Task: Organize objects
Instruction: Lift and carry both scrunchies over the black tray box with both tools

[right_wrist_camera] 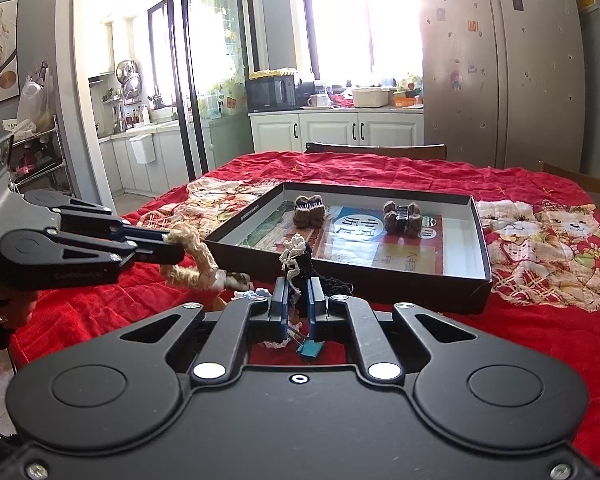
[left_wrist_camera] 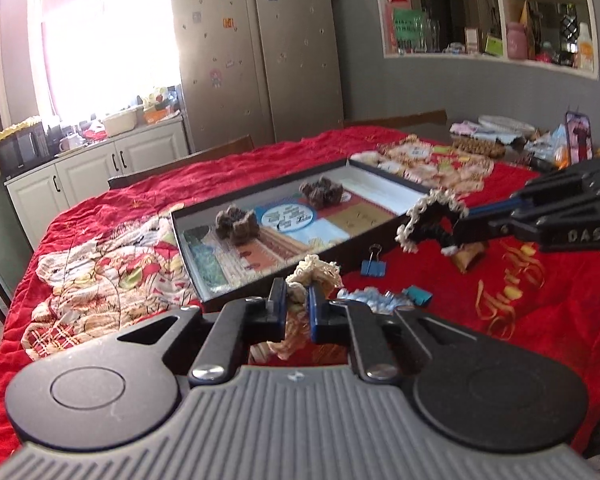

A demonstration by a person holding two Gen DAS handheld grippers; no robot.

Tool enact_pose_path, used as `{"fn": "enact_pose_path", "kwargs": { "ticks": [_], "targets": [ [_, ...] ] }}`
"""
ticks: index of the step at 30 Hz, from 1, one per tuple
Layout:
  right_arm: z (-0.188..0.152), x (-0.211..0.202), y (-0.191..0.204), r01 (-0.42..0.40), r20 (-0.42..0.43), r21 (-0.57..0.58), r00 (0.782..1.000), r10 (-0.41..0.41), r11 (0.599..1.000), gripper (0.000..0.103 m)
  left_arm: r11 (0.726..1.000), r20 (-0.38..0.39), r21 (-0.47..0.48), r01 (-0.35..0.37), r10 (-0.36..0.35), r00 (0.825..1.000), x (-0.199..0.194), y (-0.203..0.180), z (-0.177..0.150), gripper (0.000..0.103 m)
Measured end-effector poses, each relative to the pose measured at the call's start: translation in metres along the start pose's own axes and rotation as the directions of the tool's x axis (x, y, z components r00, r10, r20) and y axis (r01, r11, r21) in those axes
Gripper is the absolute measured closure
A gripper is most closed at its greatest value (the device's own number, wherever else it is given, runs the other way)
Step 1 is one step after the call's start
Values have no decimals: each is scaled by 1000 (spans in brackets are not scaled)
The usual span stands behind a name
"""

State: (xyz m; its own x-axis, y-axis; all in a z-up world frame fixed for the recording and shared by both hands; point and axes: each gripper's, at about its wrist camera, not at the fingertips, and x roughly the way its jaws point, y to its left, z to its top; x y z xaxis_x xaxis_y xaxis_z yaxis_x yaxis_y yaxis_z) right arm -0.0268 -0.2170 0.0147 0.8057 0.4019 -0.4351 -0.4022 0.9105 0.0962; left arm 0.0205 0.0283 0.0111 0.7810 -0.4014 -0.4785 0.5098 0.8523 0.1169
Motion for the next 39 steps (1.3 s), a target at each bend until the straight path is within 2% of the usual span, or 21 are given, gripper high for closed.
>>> {"fn": "enact_pose_path", "kwargs": {
  "ticks": [8, 15, 26, 39],
  "targets": [
    [6, -6, 2, 3, 21, -9, 1000, -3, 1000, 94, 1000, 44, -5, 12, -12, 999, -12, -2, 12, 90],
    [14, -7, 1, 11, 42, -15, 999, -11, 1000, 94, 999, 67, -25, 22, -20, 998, -6, -1, 23, 90],
    [33, 7, -6, 42, 72, -22, 997, -40, 999, 94, 997, 85, -67, 36, -30, 996, 23, 4, 49, 90],
    [63, 34, -33, 121, 90, -16, 989, -119, 993, 94, 995, 67, -102, 7, 0, 998, 65, 10, 75, 89]
  ]
}}
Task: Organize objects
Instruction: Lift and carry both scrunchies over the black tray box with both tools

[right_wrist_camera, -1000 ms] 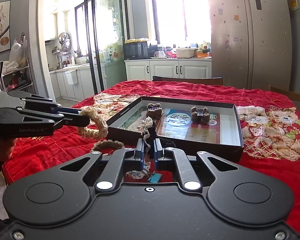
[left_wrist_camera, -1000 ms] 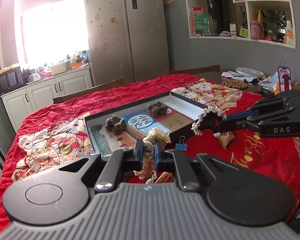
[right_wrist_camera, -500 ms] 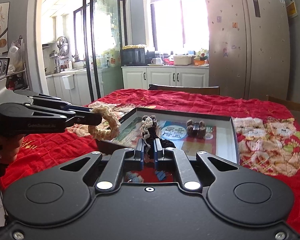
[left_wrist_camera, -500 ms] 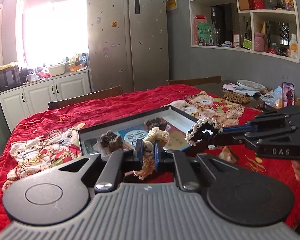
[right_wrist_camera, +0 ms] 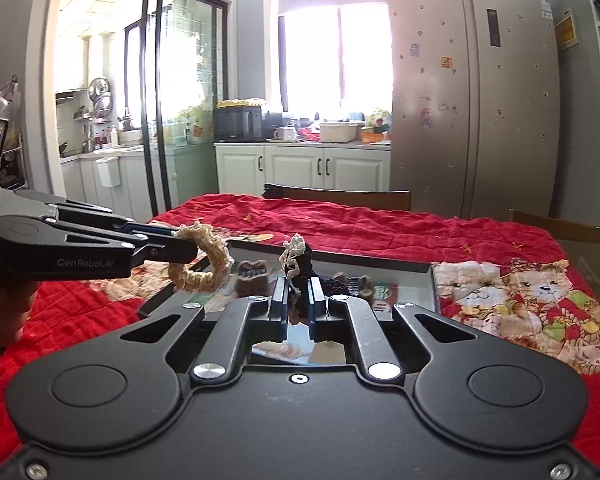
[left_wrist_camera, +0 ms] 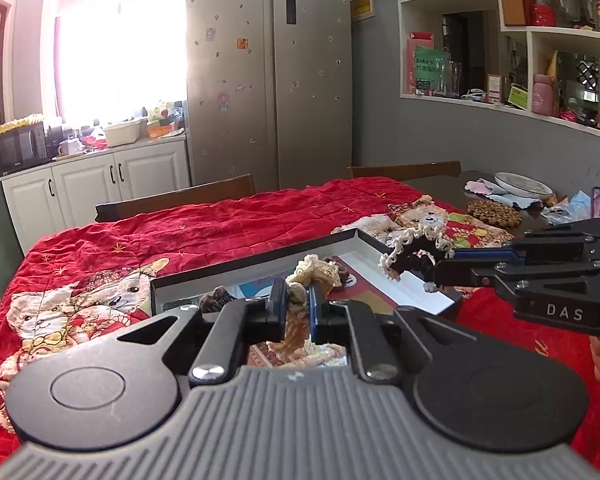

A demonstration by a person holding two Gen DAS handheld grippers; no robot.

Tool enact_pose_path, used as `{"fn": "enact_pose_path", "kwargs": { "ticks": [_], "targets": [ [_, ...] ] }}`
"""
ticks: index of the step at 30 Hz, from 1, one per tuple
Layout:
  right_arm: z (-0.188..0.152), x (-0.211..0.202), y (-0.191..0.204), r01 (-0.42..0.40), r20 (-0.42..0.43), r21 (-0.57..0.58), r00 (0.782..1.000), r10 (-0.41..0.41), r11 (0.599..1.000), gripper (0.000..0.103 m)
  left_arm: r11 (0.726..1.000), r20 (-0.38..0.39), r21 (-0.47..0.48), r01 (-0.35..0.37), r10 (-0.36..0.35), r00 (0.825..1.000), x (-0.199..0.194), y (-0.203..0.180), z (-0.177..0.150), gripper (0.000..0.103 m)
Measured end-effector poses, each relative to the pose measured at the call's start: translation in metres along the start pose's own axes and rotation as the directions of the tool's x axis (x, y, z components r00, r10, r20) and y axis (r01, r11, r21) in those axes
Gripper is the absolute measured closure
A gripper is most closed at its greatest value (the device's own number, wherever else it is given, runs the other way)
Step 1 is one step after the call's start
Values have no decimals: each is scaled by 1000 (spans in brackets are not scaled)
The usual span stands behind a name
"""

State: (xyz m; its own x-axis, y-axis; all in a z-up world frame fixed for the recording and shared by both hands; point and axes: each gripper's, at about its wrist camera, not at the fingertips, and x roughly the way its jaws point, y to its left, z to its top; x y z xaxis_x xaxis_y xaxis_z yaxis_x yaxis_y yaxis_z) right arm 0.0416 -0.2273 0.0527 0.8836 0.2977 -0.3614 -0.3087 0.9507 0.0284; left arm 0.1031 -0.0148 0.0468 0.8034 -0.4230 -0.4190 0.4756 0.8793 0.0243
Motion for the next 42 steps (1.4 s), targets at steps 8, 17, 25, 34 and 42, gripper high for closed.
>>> {"fn": "enact_pose_path", "kwargs": {
  "ticks": [8, 17, 25, 34, 42],
  "targets": [
    [13, 36, -29, 45, -13, 52, 999, -44, 998, 94, 999, -25, -30, -24, 23, 999, 34, 4, 8, 89],
    [19, 74, -51, 103, -32, 62, 994, -101, 993, 94, 996, -43, -79, -52, 49, 998, 68, 11, 14, 89],
    [21, 113, -69, 139, -59, 78, 989, -135, 987, 94, 992, -65, -102, -78, 71, 995, 97, 17, 17, 89],
    [10, 145, -90, 192, -96, 82, 978, -184, 978, 94, 990, -95, -107, -95, 85, 992, 127, 19, 12, 89],
    [-2, 170, -104, 194, -143, 104, 974, -178, 976, 94, 991, -122, -93, -100, 89, 989, 147, 21, 6, 89]
  ]
}}
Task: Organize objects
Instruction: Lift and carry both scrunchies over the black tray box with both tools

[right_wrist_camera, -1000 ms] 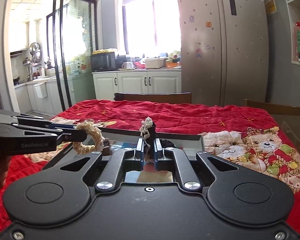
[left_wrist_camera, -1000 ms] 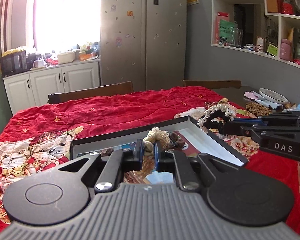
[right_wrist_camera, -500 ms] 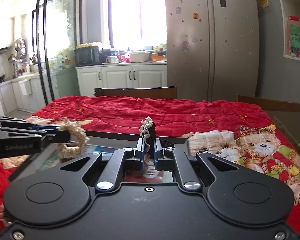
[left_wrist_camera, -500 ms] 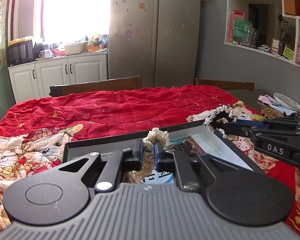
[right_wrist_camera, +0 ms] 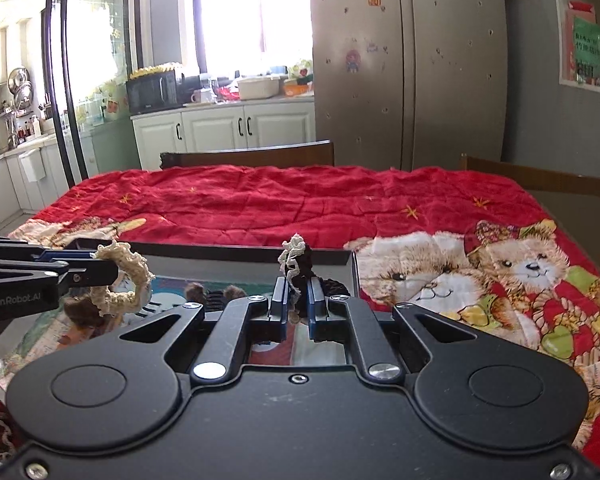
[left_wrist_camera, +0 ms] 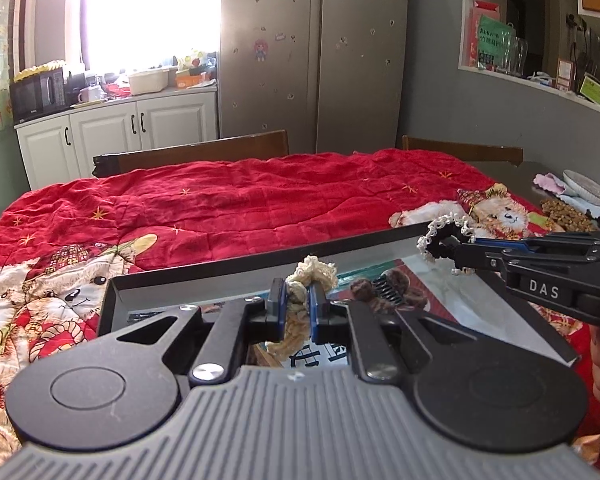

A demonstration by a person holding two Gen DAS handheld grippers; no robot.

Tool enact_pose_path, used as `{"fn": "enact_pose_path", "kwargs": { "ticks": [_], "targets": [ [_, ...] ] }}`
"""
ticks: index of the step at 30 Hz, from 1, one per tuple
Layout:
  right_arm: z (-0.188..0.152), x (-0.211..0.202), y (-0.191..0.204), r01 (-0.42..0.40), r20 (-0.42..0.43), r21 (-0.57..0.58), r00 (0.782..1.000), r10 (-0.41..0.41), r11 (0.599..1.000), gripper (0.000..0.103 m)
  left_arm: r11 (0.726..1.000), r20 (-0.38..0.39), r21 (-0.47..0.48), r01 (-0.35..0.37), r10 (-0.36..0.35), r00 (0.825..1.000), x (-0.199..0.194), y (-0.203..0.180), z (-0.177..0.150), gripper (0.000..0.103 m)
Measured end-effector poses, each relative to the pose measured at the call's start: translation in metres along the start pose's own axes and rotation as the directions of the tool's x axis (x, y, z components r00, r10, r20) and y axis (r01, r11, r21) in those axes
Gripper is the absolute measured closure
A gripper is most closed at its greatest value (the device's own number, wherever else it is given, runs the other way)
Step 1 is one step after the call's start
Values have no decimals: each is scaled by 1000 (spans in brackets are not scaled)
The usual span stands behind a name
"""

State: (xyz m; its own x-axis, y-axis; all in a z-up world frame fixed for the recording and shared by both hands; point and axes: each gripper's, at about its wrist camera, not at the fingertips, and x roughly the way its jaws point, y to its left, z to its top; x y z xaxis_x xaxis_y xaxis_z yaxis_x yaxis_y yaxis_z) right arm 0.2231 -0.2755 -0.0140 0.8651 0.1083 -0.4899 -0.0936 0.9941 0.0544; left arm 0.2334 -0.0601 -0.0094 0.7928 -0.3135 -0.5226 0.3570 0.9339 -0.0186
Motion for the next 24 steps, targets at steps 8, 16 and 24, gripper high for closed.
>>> {"fn": "enact_pose_path", "kwargs": {
  "ticks": [8, 16, 24],
  "targets": [
    [-5, 16, 2, -5, -31, -18, 999, 5, 1000, 94, 1000, -15, 21, -4, 5, 1000, 11, 0, -2, 88],
    [-6, 19, 5, -30, -40, -28, 999, 29, 999, 94, 999, -44, 47, -2, 4, 999, 17, -5, -5, 87],
    [-7, 20, 7, -44, -50, -43, 998, 42, 998, 94, 997, -62, 74, 1, 3, 998, 21, -9, -8, 86]
  ]
}}
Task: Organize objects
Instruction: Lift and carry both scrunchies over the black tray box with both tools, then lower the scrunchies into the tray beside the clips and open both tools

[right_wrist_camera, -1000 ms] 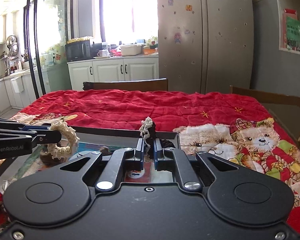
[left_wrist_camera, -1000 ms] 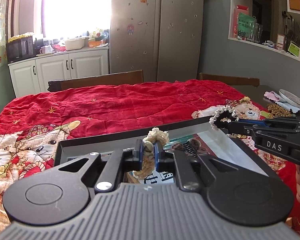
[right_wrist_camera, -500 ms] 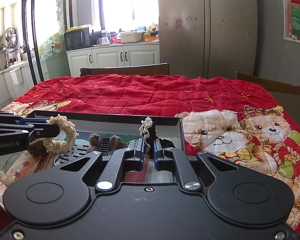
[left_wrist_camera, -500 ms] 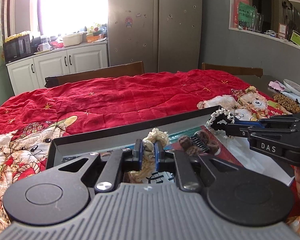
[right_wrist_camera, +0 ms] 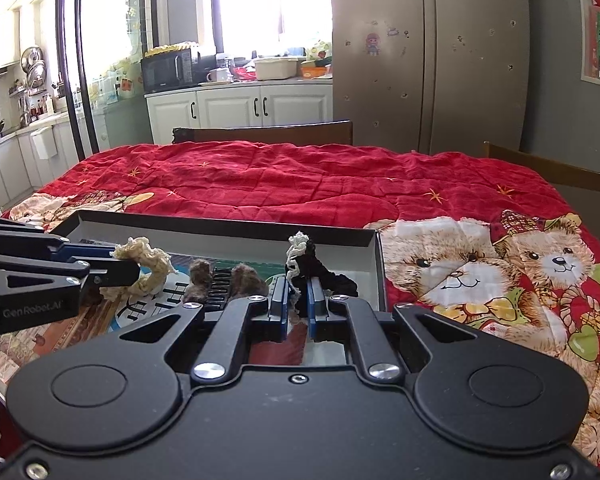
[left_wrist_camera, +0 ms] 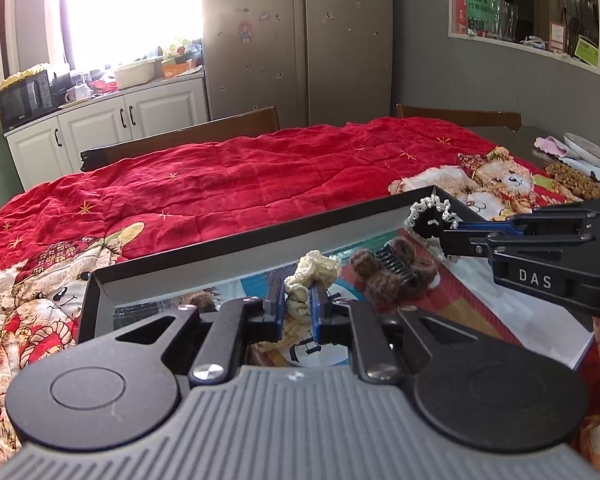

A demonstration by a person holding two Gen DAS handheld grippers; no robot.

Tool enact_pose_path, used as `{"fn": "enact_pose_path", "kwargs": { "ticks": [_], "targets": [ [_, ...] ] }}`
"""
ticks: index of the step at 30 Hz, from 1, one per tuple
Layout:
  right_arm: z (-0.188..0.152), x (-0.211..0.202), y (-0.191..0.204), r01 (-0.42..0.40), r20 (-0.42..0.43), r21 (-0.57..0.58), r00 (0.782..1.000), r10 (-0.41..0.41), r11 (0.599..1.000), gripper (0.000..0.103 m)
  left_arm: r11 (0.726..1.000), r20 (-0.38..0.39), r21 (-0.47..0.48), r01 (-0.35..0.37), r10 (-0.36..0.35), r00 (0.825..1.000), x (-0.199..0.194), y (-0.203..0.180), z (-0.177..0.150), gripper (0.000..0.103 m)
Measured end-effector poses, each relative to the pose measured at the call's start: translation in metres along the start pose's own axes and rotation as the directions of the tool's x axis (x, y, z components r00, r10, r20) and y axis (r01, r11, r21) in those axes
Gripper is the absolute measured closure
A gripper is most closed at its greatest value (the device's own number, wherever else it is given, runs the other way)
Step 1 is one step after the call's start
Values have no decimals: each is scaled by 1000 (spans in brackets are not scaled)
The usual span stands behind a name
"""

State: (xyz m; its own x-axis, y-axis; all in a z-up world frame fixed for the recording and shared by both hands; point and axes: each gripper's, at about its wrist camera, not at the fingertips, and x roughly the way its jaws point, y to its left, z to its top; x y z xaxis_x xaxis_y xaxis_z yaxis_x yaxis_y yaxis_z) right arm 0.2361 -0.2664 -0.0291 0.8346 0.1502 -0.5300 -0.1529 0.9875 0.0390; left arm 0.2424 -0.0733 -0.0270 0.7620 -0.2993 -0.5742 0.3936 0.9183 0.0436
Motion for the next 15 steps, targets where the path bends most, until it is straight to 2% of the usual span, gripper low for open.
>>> {"fn": "enact_pose_path", "kwargs": {
  "ticks": [15],
  "targets": [
    [-6, 2, 13, -42, -23, -71, 999, 40, 997, 94, 999, -25, 35, 1, -1, 1000, 5, -5, -4, 82]
  ]
}}
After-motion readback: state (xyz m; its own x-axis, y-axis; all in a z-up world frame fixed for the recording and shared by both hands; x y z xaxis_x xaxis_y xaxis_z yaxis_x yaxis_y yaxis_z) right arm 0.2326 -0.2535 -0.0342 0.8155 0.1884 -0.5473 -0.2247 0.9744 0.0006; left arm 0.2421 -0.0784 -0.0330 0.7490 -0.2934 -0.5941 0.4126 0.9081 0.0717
